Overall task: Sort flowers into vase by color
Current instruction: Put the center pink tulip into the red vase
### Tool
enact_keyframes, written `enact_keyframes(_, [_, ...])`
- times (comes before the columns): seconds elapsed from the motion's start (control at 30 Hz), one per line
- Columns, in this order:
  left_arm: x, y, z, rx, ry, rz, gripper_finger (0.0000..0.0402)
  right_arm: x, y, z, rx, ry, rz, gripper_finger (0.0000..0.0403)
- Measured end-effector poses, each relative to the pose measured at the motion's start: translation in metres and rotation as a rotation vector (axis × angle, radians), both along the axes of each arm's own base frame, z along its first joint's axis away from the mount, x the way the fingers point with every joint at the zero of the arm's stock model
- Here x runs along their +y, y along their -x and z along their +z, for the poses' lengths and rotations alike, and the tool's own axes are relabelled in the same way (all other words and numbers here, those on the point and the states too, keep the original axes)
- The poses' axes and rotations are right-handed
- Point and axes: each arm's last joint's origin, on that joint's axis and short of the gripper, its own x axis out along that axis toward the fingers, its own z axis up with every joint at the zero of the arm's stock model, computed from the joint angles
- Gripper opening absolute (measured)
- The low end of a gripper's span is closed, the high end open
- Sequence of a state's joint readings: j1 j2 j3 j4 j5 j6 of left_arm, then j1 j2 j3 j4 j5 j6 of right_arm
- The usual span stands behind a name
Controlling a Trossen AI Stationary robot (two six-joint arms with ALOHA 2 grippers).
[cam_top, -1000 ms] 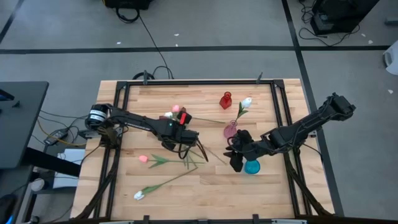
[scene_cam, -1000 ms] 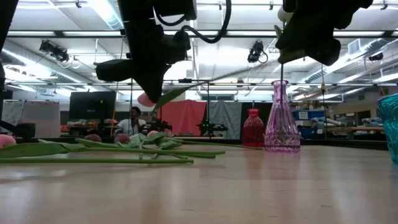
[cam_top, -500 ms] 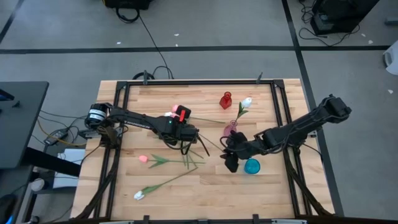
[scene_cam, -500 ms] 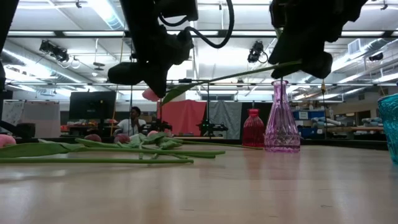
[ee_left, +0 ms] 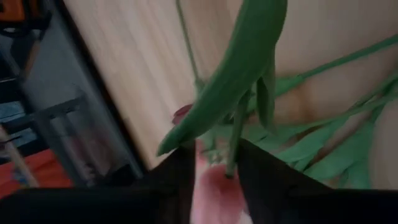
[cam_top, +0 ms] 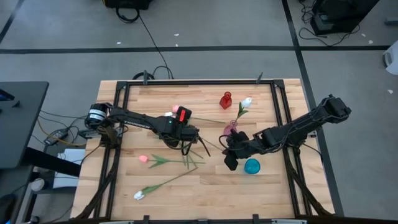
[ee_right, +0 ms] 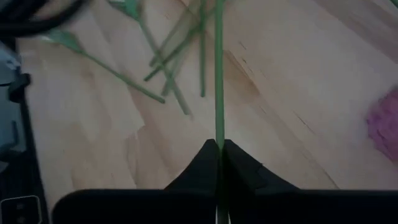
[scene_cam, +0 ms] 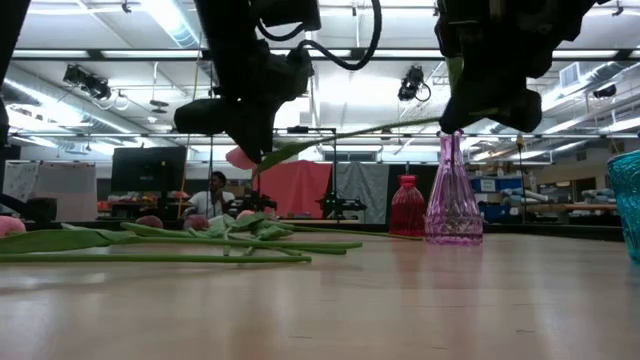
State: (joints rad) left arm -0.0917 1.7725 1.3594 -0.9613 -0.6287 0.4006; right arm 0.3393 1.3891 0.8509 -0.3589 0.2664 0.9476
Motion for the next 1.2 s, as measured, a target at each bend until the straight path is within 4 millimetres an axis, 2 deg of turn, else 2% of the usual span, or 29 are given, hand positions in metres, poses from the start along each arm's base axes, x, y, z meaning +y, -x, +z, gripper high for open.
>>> enact_keyframes(0.1, [-0.003, 0.0, 0.006, -0.064, 0.125, -0.012, 0.0159, -0.003, 0.003, -0.003, 0.037, 0.01, -0.038, 0.0019])
enact_keyframes(0.23, [-0.007, 0.008, 0.024, -0.237, 0.328, -0.082, 0.0167, -0.007, 0.004, -0.002, 0.027, 0.067, -0.096, 0.0012])
enact_keyframes(0.3, [-0.01, 0.015, 0.025, -0.316, 0.423, -0.124, 0.0167, -0.008, 0.004, 0.0, 0.008, 0.095, -0.126, 0.0012])
enact_keyframes(0.53, [-0.019, 0.048, 0.011, -0.595, 0.554, -0.192, 0.0167, -0.011, 0.003, 0.003, -0.055, 0.189, -0.212, 0.0014])
enact_keyframes(0.67, [-0.017, 0.056, -0.002, -0.792, 0.615, -0.148, 0.0168, -0.006, -0.004, 0.012, -0.184, 0.271, -0.225, 0.0014])
enact_keyframes(0.8, [-0.014, 0.054, -0.004, -0.986, 0.667, -0.131, 0.0168, 0.002, -0.011, 0.024, -0.323, 0.344, -0.207, 0.0015])
enact_keyframes(0.93, [-0.013, 0.05, 0.009, -1.179, 0.706, -0.164, 0.0168, 0.012, -0.014, 0.036, -0.429, 0.41, -0.169, 0.0015])
enact_keyframes(1.2, [-0.014, 0.049, 0.041, -1.486, 0.789, -0.298, 0.0168, 0.024, -0.013, 0.049, -0.509, 0.555, -0.141, 0.0016])
